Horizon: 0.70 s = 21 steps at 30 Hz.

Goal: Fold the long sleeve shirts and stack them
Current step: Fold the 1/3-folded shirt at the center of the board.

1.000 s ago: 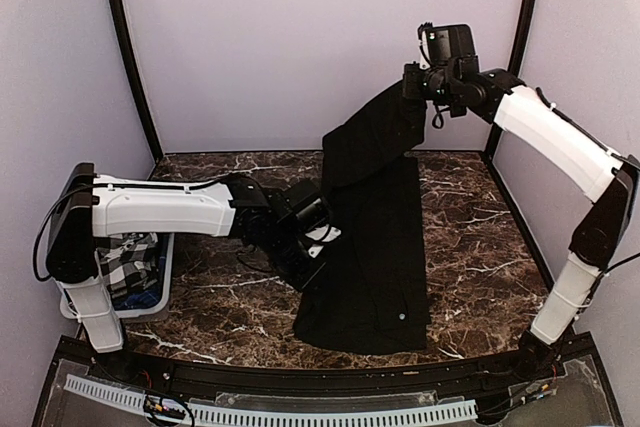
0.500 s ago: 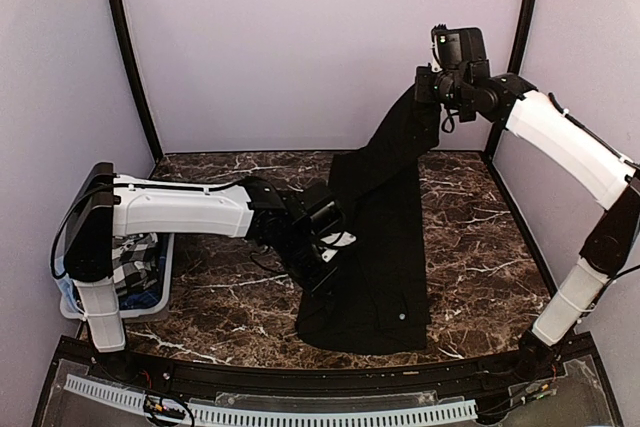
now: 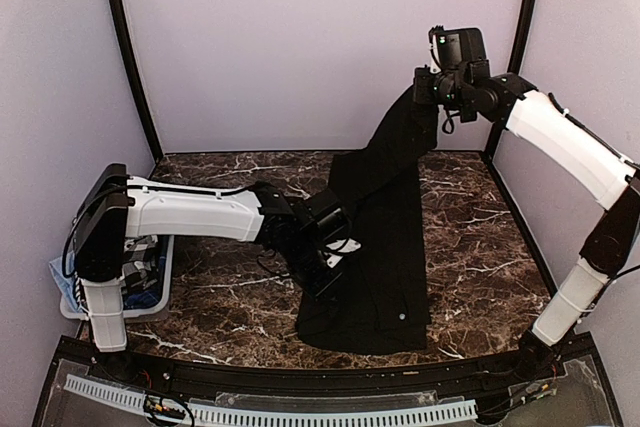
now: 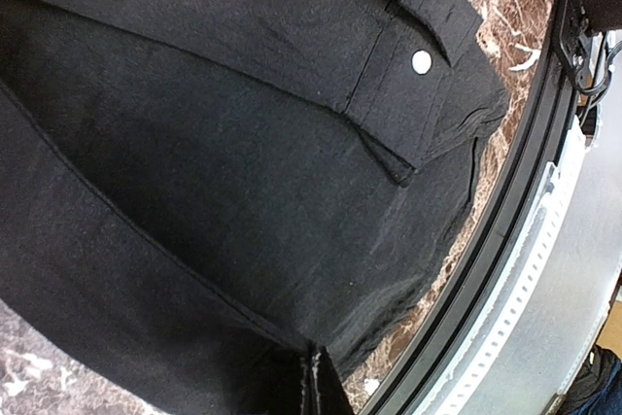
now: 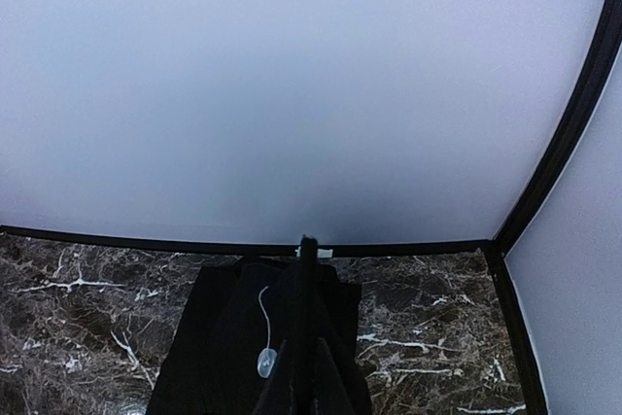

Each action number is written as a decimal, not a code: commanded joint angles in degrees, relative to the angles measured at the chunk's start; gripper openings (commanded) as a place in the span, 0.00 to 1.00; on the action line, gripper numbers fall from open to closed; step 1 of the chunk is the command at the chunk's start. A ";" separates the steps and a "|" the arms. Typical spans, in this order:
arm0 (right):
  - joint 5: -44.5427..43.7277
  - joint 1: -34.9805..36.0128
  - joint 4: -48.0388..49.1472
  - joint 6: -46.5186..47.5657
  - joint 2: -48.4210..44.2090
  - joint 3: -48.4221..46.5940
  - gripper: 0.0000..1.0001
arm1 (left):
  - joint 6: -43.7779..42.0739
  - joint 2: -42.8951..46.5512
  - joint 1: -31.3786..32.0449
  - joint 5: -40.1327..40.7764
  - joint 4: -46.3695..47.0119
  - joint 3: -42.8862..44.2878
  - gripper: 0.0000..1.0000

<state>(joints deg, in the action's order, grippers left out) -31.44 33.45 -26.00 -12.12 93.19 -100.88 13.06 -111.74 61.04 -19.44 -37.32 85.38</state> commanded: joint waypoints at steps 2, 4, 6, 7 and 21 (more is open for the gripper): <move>5.32 -0.30 -0.24 -2.14 -1.16 1.83 0.00 | -1.64 -1.50 0.45 -3.11 1.23 0.89 0.00; 7.85 -0.23 -0.63 -2.78 -1.82 4.16 0.00 | -1.71 -2.07 0.42 -3.98 1.98 0.58 0.00; 9.74 -0.19 -0.89 -3.30 -2.46 6.38 0.00 | -1.78 -2.62 0.40 -4.89 2.56 0.46 0.01; 10.93 -0.20 -1.00 -3.46 -2.74 7.43 0.00 | -1.75 -2.85 0.40 -5.27 2.76 0.30 0.04; 30.61 1.55 0.09 -4.95 -0.37 14.22 0.00 | 0.67 1.81 -1.55 -8.10 5.33 -0.32 0.54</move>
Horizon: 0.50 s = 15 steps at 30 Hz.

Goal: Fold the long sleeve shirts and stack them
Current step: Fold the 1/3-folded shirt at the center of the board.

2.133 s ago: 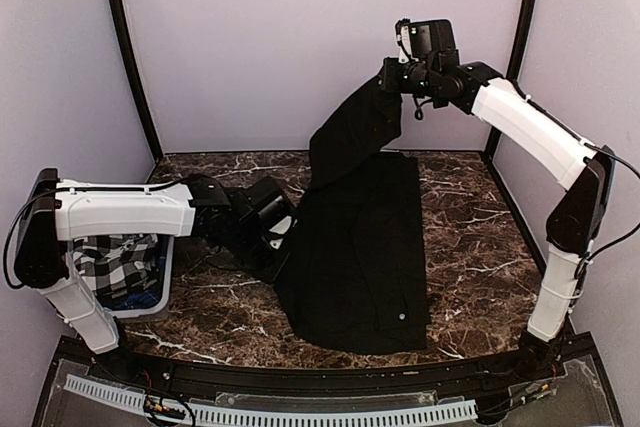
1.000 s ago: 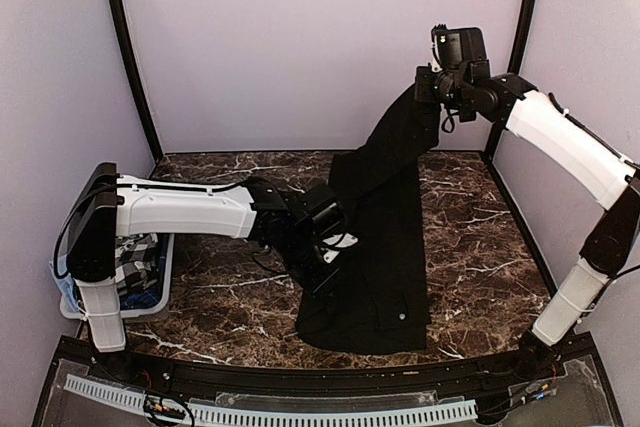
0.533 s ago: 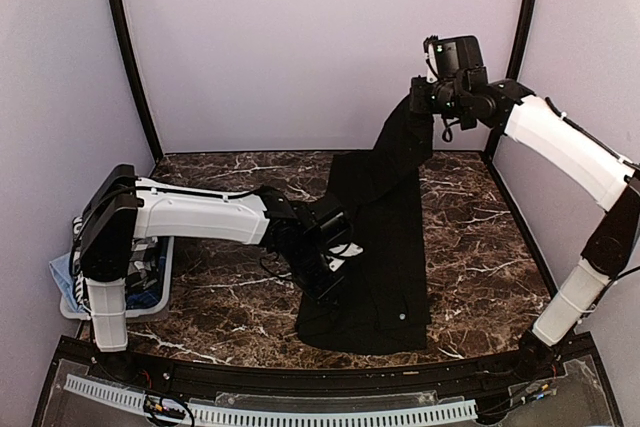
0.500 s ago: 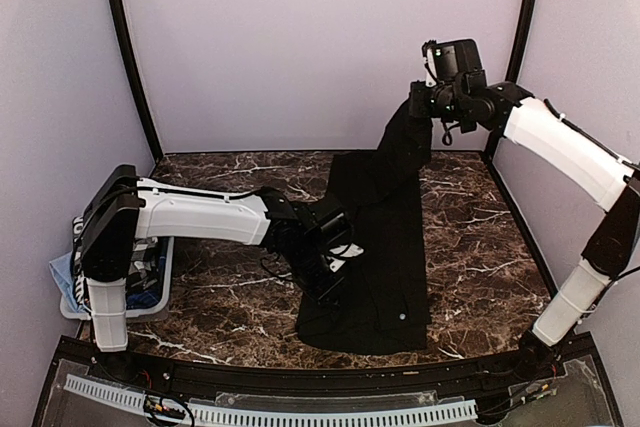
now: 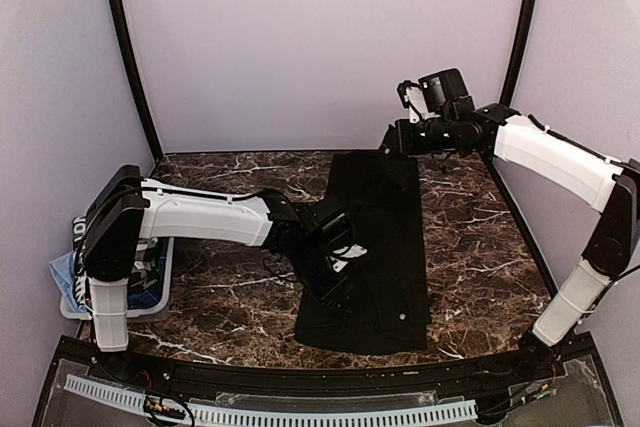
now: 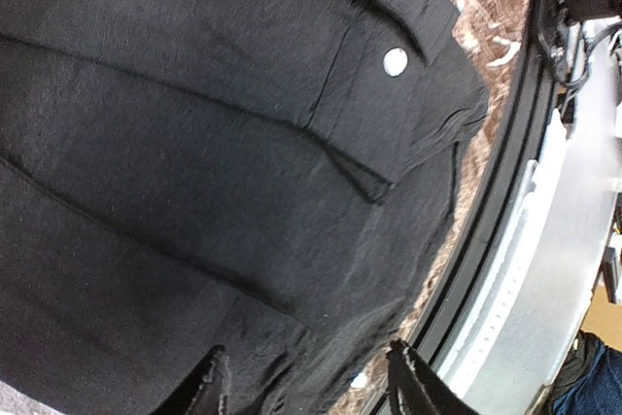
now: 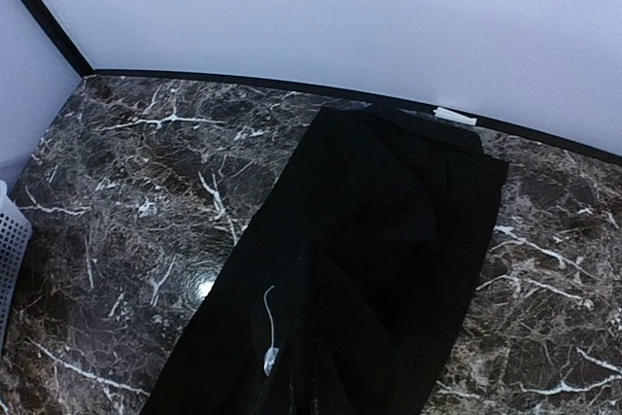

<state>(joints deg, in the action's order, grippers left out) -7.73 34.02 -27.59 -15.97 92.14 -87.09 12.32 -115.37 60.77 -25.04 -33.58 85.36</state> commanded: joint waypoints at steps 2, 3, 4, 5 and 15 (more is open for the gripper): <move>9.75 1.53 1.63 -1.47 1.75 0.51 0.00 | 3.18 8.18 -3.18 -3.36 3.00 -1.98 0.55; 11.02 1.89 1.71 -1.68 2.32 0.66 0.00 | 3.82 10.40 -4.89 -3.66 4.18 -3.61 0.55; 12.27 2.28 1.79 -1.81 2.69 0.90 0.00 | 5.30 11.51 -5.81 -4.04 4.91 -4.58 0.55; 13.24 2.81 1.99 -1.93 3.19 1.21 0.00 | 6.03 13.97 -7.74 -4.05 6.60 -6.46 0.55; -4.09 3.03 -6.55 -2.56 3.96 -5.64 0.00 | 11.27 20.11 -16.73 -0.57 11.79 -13.76 0.55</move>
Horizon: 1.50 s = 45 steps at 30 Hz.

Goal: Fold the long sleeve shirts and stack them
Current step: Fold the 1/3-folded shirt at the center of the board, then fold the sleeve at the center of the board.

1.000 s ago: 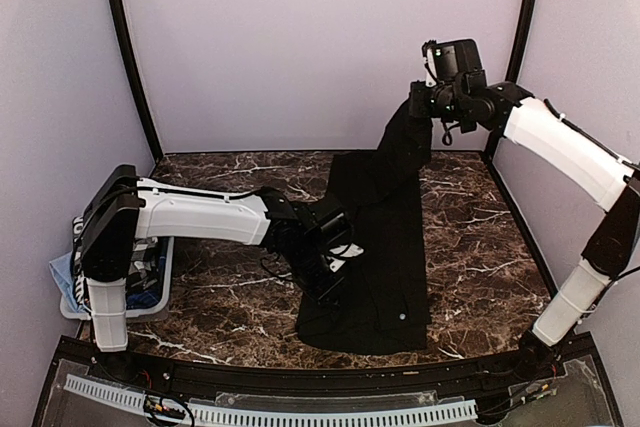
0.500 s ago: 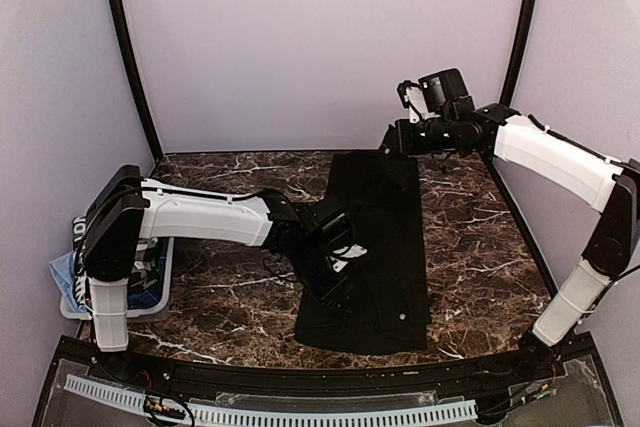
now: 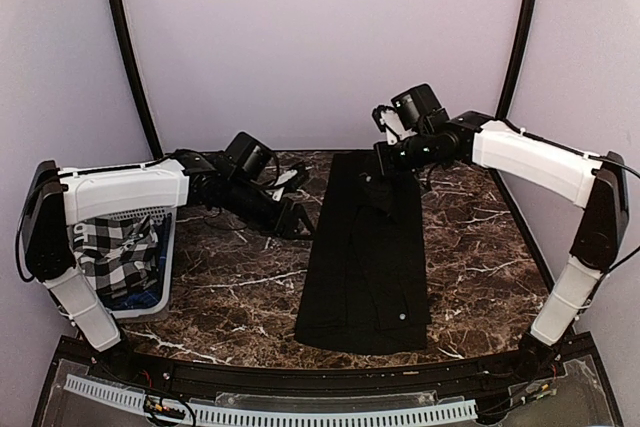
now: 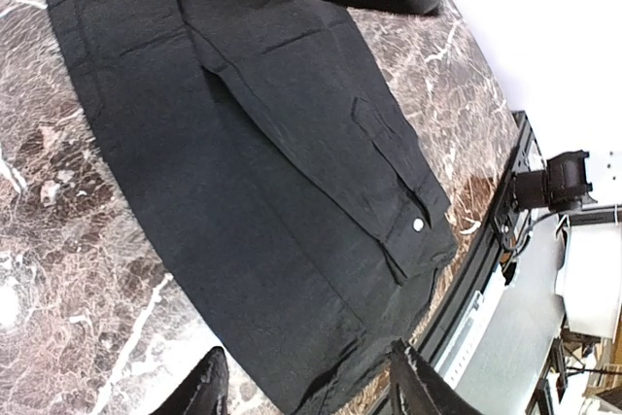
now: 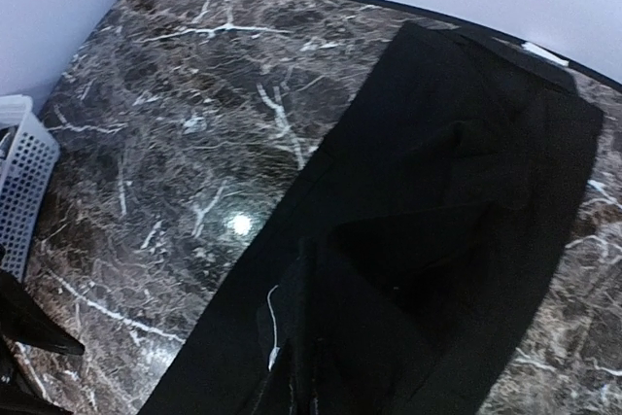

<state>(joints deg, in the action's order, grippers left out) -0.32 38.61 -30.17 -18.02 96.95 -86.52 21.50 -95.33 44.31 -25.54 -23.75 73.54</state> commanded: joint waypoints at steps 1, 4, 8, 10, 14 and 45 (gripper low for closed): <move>-13.43 -2.37 -4.98 -0.12 -1.06 -7.80 0.00 | 2.20 -0.16 -0.35 -0.23 2.35 -1.91 0.55; -17.52 -5.20 -7.07 1.46 -1.69 -12.00 0.00 | 2.52 -1.07 -0.49 -1.04 3.44 -1.87 0.54; -19.22 -8.28 -7.10 4.13 -1.05 -16.52 0.00 | 2.79 -2.20 -0.46 -1.56 4.21 -1.49 0.53; -18.95 -9.19 -5.56 5.80 -0.58 -17.49 0.00 | 2.84 -2.51 -0.50 -1.77 4.57 -1.47 0.53; -21.30 -9.96 -4.90 8.04 1.60 -20.37 0.00 | 2.81 -2.60 -0.46 -1.68 4.05 -1.70 0.53; -30.49 -17.73 -12.98 -5.30 0.96 -7.72 0.00 | 2.75 -2.59 -0.46 -1.78 4.76 -4.83 0.52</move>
<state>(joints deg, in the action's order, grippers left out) -31.31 20.40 -46.15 -22.00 101.16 -93.80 24.25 -98.48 43.81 -26.74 -19.35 69.89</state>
